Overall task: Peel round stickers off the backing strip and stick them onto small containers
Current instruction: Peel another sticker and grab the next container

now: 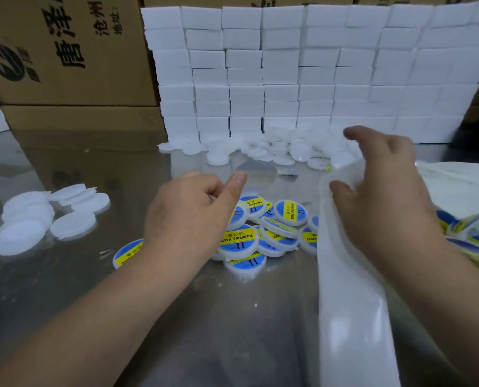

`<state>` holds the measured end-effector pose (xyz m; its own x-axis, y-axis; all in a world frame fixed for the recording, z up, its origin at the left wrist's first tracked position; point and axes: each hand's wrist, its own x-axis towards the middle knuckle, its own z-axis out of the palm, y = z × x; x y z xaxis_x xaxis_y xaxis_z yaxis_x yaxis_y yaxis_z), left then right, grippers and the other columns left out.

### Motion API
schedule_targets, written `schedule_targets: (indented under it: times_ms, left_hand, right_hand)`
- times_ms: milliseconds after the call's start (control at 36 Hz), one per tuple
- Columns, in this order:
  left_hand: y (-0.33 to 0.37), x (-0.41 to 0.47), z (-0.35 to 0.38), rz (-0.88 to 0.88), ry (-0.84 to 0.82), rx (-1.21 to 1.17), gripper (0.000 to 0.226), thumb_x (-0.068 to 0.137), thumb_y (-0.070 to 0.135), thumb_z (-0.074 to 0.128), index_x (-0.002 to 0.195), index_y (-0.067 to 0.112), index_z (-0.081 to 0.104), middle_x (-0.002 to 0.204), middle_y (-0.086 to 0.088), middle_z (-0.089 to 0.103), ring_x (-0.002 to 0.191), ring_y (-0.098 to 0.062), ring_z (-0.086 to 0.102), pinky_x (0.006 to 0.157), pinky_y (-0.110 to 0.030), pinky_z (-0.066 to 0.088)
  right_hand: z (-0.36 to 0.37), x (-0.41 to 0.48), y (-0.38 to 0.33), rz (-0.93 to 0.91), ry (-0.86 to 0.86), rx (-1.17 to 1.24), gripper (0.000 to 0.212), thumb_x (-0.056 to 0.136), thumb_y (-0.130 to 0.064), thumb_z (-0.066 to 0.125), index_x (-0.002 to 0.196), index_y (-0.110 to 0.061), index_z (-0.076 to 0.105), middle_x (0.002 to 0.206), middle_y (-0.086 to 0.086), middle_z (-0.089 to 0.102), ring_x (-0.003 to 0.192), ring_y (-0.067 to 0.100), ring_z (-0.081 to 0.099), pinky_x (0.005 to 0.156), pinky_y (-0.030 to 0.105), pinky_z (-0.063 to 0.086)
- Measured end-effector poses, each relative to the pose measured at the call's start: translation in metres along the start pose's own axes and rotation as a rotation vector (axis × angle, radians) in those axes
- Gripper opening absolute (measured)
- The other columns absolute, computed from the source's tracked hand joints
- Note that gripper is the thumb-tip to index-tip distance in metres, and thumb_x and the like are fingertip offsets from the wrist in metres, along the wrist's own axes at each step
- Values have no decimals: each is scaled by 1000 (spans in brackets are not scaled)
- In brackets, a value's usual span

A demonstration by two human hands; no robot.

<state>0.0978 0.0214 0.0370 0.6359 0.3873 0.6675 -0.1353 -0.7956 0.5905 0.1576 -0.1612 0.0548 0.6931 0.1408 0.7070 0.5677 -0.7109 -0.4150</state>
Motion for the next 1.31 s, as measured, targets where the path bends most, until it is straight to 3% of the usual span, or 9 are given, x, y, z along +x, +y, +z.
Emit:
schedule_targets:
  times_ms: [139,278,472,694,806,1000,1194,1250,1306]
  left_hand:
    - [3,0,-3,0,20,31,55,80,56,42,41,19,31,53,2,35,54,-14,40,49,-30,23]
    - [6,-2,-4,38,17,68,47,75,63,45,44,27,40,58,4,37,58,-8,43,50,-27,22]
    - [8,-2,-4,78,-18,42,32,65,60,54,52,31,52,67,5,44,66,-13,41,53,-18,28]
    - [11,-2,-5,176,-92,65,34,57,55,61,48,26,45,66,9,37,67,-7,34,54,-9,28]
    - [11,0,-5,164,-132,126,39,54,57,61,49,26,38,70,10,36,69,-6,33,59,-6,30]
    - [9,4,0,-21,-173,28,47,45,60,62,65,29,33,81,13,34,73,4,40,58,-6,29]
    - [-5,8,7,-170,-218,-284,23,83,20,58,91,28,38,117,10,46,72,8,43,62,2,33]
    - [-5,10,4,-266,-229,-452,18,91,27,47,107,32,42,114,18,51,69,11,51,62,-5,41]
    - [-5,9,5,-314,-245,-597,20,94,38,42,115,41,44,109,26,55,89,8,59,79,-19,48]
  right_hand:
    - [7,-11,-14,-124,-110,213,35,76,6,53,88,-22,71,88,-12,55,87,5,49,68,14,35]
    - [9,-16,-22,186,-372,513,30,74,-16,51,55,-31,68,66,-17,68,68,3,60,60,15,44]
    - [1,-14,-24,349,-394,785,28,70,-52,58,65,-29,72,67,-13,70,67,-5,62,71,24,43]
    - [2,-13,-23,403,-350,765,11,66,-31,63,62,-25,71,51,-5,59,50,8,49,49,21,38]
    - [5,-13,-21,358,-310,752,25,78,-18,63,60,-34,70,49,-11,62,43,-1,48,41,11,37]
    - [8,-16,-22,365,-218,822,17,78,-20,66,67,-33,69,56,-13,66,51,-3,55,49,12,43]
    - [-1,-4,-16,440,-31,868,28,82,-21,61,59,-35,69,59,-10,65,68,15,59,69,32,48]
    - [-5,-3,-17,428,-59,885,28,81,-21,61,58,-35,70,59,-10,66,66,14,60,67,27,50]
    - [-4,-7,-22,388,-190,865,25,79,-21,62,60,-35,71,58,-10,66,59,8,59,56,19,47]
